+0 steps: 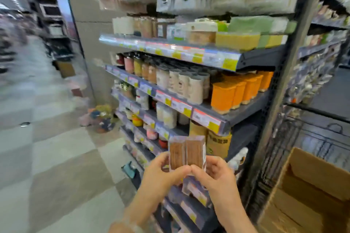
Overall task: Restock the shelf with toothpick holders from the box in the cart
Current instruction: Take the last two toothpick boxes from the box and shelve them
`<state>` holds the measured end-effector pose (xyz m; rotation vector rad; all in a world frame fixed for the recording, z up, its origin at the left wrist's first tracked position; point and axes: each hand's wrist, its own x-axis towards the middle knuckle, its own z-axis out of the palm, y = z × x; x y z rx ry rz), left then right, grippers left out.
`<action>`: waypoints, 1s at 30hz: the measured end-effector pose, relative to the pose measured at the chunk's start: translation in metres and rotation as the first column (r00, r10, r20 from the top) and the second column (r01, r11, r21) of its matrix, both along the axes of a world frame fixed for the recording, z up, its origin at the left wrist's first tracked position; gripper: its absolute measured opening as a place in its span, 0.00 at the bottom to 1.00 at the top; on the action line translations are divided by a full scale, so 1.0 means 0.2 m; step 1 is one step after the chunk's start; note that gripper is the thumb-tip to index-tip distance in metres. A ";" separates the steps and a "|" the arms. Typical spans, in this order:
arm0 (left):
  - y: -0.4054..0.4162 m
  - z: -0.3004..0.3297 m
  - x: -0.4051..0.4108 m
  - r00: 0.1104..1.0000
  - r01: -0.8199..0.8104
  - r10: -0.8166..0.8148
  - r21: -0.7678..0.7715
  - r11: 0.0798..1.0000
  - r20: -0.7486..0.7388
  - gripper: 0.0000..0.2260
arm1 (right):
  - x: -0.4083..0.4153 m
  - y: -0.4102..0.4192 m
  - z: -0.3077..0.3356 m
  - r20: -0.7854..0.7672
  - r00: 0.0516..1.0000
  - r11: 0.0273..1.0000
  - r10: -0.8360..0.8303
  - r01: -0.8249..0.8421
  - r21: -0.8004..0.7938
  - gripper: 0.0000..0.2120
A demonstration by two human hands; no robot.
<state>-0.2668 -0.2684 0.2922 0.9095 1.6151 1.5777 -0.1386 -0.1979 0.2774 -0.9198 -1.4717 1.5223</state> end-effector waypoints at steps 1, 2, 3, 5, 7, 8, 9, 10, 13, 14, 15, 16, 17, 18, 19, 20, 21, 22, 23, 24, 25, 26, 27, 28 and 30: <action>-0.03 0.03 -0.07 1.000 -0.017 0.018 0.018 1.000 -0.014 0.12 | -0.09 -0.01 0.03 -0.020 1.000 1.000 0.019 -0.019 0.006 0.14; -0.05 0.05 -0.16 0.999 -0.034 0.034 0.029 0.999 -0.025 0.16 | -0.17 -0.03 0.06 -0.036 0.998 0.999 0.045 -0.045 0.013 0.14; -0.07 0.07 -0.24 0.998 -0.050 0.051 0.036 0.998 -0.032 0.19 | -0.26 -0.03 0.07 -0.037 0.997 0.997 0.070 -0.069 0.016 0.15; -0.11 0.09 -0.40 0.994 -0.093 0.096 0.049 0.994 -0.056 0.19 | -0.44 -0.05 0.09 -0.039 0.995 0.996 0.089 -0.088 0.021 0.21; -0.13 0.11 -0.57 0.985 -0.152 0.157 0.067 0.986 -0.074 0.17 | -0.63 -0.05 0.10 -0.071 0.992 0.994 0.107 -0.105 0.023 0.24; -0.14 0.12 -0.65 0.979 -0.181 0.186 0.066 0.981 -0.083 0.18 | -0.73 -0.04 0.10 -0.073 0.990 0.993 0.121 -0.120 0.016 0.23; -0.14 0.13 -0.73 0.974 -0.204 0.209 0.062 0.977 -0.085 0.18 | -0.83 -0.03 0.10 -0.072 0.987 0.990 0.143 -0.143 0.014 0.21; -0.15 0.14 -0.82 0.970 -0.222 0.226 0.058 0.973 -0.085 0.17 | -0.92 -0.03 0.10 -0.067 0.984 0.986 0.166 -0.166 0.010 0.20; -0.18 0.15 -1.06 0.956 -0.274 0.278 0.052 0.960 -0.090 0.13 | -1.18 -0.05 0.09 -0.068 0.975 0.977 0.212 -0.213 -0.017 0.20; -0.19 0.15 -1.13 0.953 -0.284 0.287 0.047 0.958 -0.096 0.12 | -1.25 -0.05 0.10 -0.071 0.973 0.975 0.218 -0.221 -0.034 0.20; -0.19 0.15 -1.19 0.950 -0.291 0.294 0.042 0.956 -0.102 0.12 | -1.31 -0.05 0.10 -0.073 0.972 0.973 0.224 -0.228 -0.047 0.20; -0.19 0.16 -1.25 0.949 -0.295 0.298 0.040 0.955 -0.104 0.13 | -1.36 -0.05 0.10 -0.077 0.970 0.971 0.230 -0.234 -0.055 0.19; -0.18 0.15 -1.30 0.949 -0.296 0.299 0.039 0.954 -0.101 0.13 | -1.41 -0.05 0.10 -0.077 0.970 0.970 0.231 -0.236 -0.062 0.18; -0.17 0.15 -1.35 0.952 -0.288 0.290 0.036 0.957 -0.099 0.13 | -1.45 -0.04 0.11 -0.076 0.971 0.970 0.226 -0.231 -0.068 0.17; -0.16 0.16 -1.39 0.957 -0.272 0.274 0.033 0.962 -0.098 0.13 | -1.48 -0.04 0.12 -0.072 0.972 0.971 0.224 -0.228 -0.068 0.17; -0.15 0.16 -1.44 0.962 -0.253 0.255 0.035 0.967 -0.099 0.14 | -1.52 -0.04 0.14 -0.065 0.975 0.973 0.214 -0.219 -0.068 0.16; -0.13 0.17 -1.48 0.966 -0.236 0.239 0.038 0.971 -0.097 0.14 | -1.56 -0.03 0.16 -0.061 0.977 0.976 0.206 -0.210 -0.061 0.16; -0.11 0.18 -1.53 0.970 -0.219 0.223 0.043 0.975 -0.099 0.14 | -1.59 -0.02 0.18 -0.050 0.981 0.980 0.189 -0.192 -0.050 0.16; -0.08 0.20 -1.58 0.973 -0.200 0.204 0.050 0.978 -0.102 0.15 | -1.63 0.00 0.20 -0.042 0.984 0.984 0.175 -0.176 -0.034 0.17; -0.06 0.21 -1.62 0.975 -0.188 0.194 0.057 0.980 -0.111 0.15 | -1.65 0.01 0.22 -0.035 0.986 0.986 0.165 -0.166 -0.025 0.17; -0.03 0.24 -1.67 0.980 -0.153 0.160 0.068 0.986 -0.120 0.14 | -1.70 0.03 0.25 -0.037 0.990 0.990 0.139 -0.140 -0.010 0.17; 0.00 0.26 -1.73 0.983 -0.113 0.123 0.078 0.990 -0.133 0.14 | -1.74 0.04 0.28 -0.041 0.994 0.994 0.106 -0.106 0.008 0.17; 0.03 0.29 -1.78 0.986 -0.069 0.082 0.091 0.993 -0.148 0.13 | -1.79 0.05 0.30 -0.045 0.996 0.997 0.072 -0.070 0.030 0.16; 0.06 0.32 -1.83 0.986 -0.027 0.044 0.103 0.994 -0.163 0.13 | -1.83 0.06 0.33 -0.050 0.998 0.998 0.033 -0.031 0.051 0.16; 0.12 0.38 -1.93 0.981 0.048 -0.026 0.112 0.993 -0.193 0.12 | -1.91 0.08 0.36 -0.085 0.995 0.995 -0.045 0.052 0.080 0.16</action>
